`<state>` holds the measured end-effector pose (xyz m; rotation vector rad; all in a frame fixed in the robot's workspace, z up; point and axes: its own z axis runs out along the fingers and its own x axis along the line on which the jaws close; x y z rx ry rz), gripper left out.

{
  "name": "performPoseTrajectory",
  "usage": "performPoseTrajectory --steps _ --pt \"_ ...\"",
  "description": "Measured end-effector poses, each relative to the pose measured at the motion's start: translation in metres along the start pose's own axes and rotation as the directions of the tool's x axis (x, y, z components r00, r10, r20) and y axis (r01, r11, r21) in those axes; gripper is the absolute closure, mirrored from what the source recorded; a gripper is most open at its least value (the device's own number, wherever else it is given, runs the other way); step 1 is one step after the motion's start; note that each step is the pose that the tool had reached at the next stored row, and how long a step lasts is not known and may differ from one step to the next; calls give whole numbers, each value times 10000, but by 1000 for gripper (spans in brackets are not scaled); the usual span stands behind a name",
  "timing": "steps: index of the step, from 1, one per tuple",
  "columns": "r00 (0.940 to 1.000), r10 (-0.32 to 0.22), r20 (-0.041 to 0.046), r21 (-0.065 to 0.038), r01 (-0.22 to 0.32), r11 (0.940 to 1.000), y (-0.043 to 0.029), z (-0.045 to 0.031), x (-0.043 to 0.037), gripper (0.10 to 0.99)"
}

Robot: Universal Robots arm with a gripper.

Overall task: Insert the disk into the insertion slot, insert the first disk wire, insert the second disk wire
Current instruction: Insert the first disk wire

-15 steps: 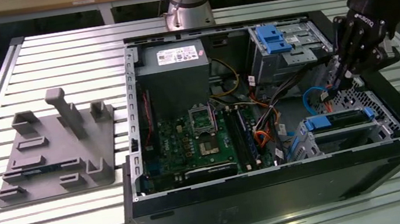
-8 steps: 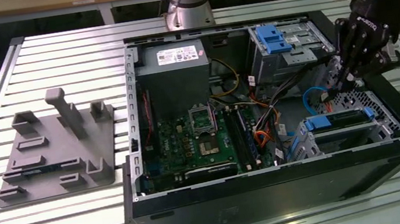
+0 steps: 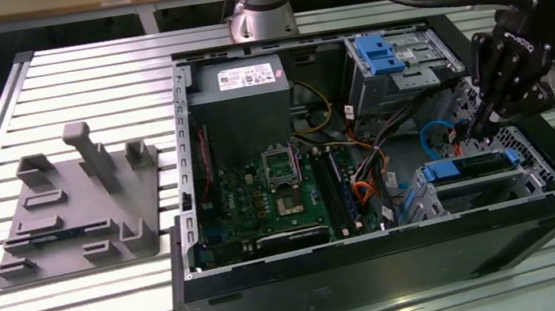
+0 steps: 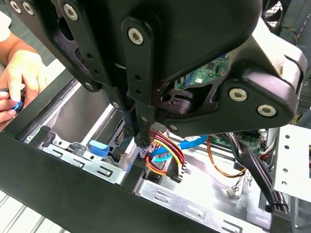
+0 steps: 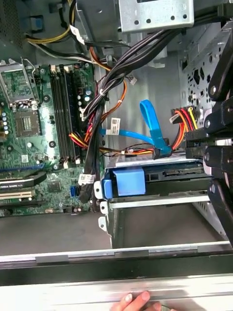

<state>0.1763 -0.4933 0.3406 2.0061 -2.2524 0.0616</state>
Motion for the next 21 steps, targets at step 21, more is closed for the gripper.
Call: performPoseTrajectory --steps 21 --pt "9986 -526 98 93 525 9986 6 -11 32 922"
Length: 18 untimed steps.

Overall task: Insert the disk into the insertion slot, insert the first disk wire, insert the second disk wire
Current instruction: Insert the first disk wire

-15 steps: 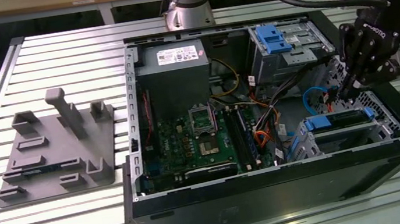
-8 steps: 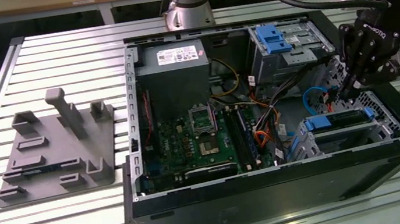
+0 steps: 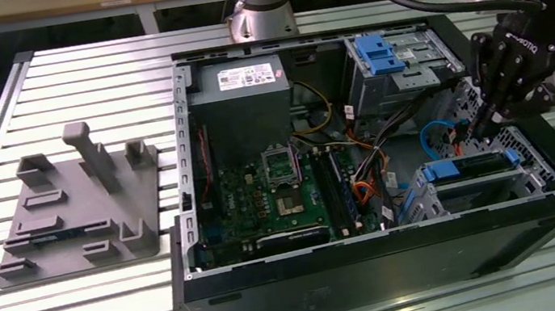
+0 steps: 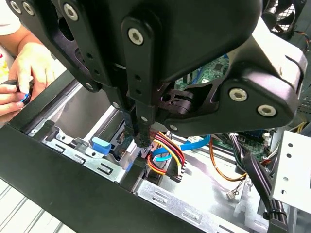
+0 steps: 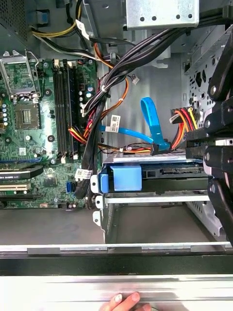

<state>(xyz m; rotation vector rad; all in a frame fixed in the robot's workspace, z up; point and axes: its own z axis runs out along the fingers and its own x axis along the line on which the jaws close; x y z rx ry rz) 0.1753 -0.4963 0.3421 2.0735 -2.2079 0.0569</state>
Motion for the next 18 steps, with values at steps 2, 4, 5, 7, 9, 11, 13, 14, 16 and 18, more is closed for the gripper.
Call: performPoseTrajectory --steps 2,4,5,7,9,11,13,14,16,18 --pt "10000 -46 1 5 46 10000 0 -6 2 922" --pt "10000 -91 -3 11 91 10000 0 -12 6 922" --pt "9999 -114 -4 14 114 9999 1 -13 11 922" --pt "9999 -166 -6 25 166 9999 2 -13 26 922" --pt "9997 -252 -10 46 252 9997 4 -13 35 922" --pt "9993 -369 -16 75 369 9993 11 -11 45 922" --pt "9989 -475 -22 103 475 9988 21 -9 59 922" --pt "9987 -518 -24 116 518 9986 26 -8 69 922" --pt "9984 -572 -27 134 573 9983 35 -5 93 922" --pt "9981 -621 -30 152 622 9979 38 0 133 922"
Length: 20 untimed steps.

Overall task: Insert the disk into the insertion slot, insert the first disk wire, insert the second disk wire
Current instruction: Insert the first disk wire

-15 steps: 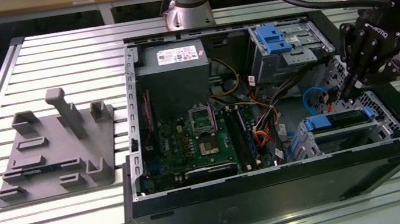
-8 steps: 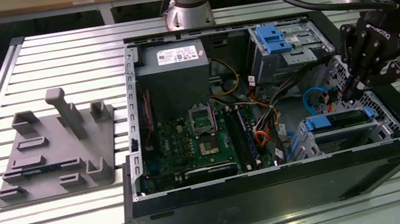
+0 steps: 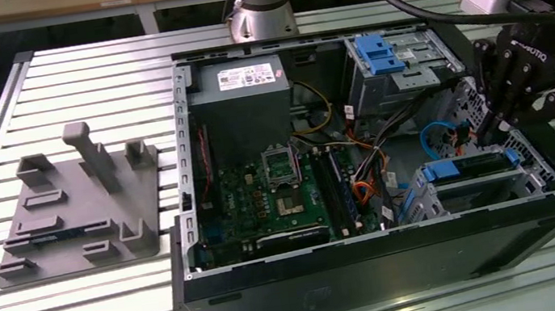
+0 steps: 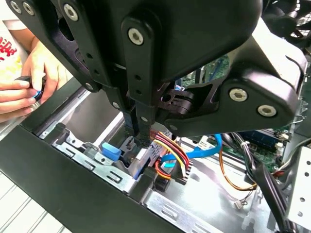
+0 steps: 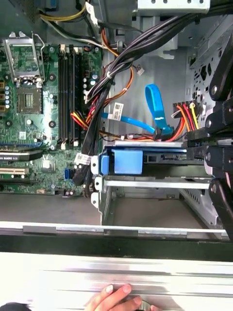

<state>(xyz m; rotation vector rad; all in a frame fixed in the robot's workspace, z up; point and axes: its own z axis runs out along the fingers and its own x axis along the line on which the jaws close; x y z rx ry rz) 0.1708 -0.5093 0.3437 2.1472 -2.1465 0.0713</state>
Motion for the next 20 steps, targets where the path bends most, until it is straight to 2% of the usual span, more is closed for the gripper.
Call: performPoseTrajectory --steps 4,20 --pt "10000 -13 33 10 13 10000 0 7 45 922" --pt "10000 55 34 3 -55 10000 -1 31 67 922"
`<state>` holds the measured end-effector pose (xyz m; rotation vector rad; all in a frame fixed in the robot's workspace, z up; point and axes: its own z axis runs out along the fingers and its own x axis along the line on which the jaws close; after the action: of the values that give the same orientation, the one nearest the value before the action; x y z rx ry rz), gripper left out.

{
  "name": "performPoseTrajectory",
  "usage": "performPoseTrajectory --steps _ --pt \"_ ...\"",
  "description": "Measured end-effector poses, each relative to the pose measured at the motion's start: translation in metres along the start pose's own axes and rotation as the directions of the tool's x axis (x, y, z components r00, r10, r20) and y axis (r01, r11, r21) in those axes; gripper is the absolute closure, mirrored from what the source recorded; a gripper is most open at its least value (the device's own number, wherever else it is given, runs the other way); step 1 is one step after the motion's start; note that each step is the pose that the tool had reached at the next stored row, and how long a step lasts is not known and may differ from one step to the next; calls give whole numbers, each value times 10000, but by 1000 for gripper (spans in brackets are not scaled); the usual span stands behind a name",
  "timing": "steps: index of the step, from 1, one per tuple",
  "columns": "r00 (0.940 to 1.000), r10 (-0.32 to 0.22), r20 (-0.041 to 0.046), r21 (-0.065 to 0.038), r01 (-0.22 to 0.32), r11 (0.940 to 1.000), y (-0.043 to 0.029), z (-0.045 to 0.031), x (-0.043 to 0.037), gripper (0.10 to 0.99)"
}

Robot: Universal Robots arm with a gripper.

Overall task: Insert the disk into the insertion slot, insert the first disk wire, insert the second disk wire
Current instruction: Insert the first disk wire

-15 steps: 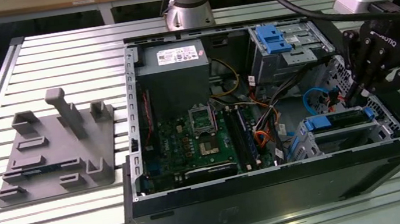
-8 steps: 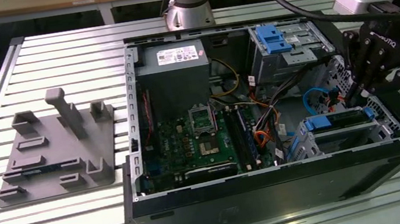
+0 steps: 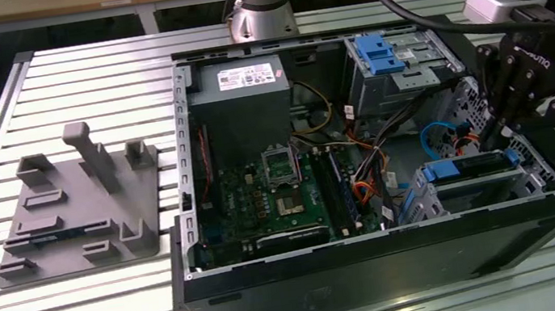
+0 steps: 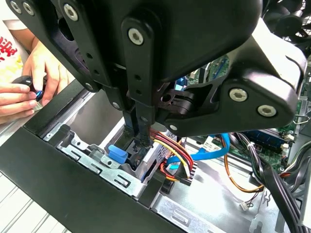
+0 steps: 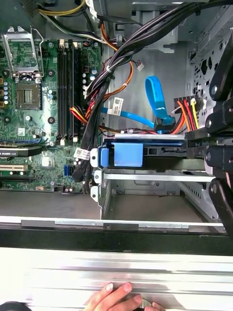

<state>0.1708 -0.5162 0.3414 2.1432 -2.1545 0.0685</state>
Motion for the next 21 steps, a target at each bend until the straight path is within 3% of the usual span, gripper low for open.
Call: performPoseTrajectory --steps 21 --pt "9999 105 6 -11 -105 9999 -1 24 28 922"
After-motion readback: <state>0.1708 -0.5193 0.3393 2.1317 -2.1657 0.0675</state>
